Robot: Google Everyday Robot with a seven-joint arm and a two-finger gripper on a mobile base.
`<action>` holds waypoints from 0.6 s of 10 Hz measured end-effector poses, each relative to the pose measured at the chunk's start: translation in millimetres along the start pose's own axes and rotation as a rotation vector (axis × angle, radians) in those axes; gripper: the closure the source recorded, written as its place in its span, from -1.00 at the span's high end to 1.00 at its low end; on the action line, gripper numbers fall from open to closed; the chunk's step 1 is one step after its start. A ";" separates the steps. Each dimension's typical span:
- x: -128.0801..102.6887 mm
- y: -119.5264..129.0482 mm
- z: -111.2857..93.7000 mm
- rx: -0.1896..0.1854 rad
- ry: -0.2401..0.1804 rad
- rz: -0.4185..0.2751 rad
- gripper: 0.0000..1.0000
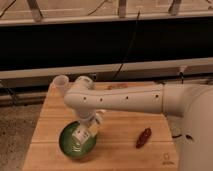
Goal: Place the bottle in the ceramic bowl
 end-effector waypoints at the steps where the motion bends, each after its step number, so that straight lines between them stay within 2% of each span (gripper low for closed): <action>1: -0.6 -0.1 0.1 0.000 -0.001 -0.008 -0.83; 3: -2.2 -0.8 1.1 0.002 -0.002 -0.028 -0.72; 6: -3.3 -1.4 2.0 0.004 -0.002 -0.045 -0.70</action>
